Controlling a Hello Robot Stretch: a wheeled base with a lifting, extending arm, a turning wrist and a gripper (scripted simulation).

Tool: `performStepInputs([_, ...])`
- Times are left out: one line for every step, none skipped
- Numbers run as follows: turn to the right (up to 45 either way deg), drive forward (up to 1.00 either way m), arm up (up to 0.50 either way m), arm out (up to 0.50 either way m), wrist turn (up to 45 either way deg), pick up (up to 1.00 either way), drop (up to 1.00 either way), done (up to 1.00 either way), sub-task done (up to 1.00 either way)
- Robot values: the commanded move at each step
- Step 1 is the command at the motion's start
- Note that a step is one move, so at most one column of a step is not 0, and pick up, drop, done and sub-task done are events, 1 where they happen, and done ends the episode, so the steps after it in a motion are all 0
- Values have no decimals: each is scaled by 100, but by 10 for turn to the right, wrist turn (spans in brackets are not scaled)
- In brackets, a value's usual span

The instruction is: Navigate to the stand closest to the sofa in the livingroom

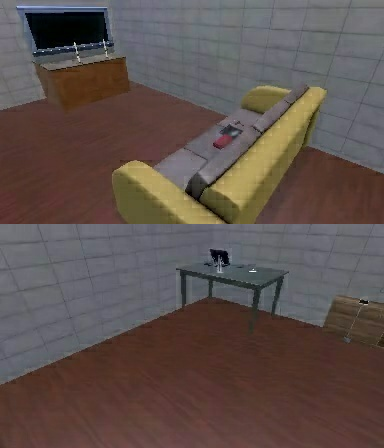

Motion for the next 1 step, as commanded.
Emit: performStepInputs([-420,0,0,0,0,0,0,0,0])
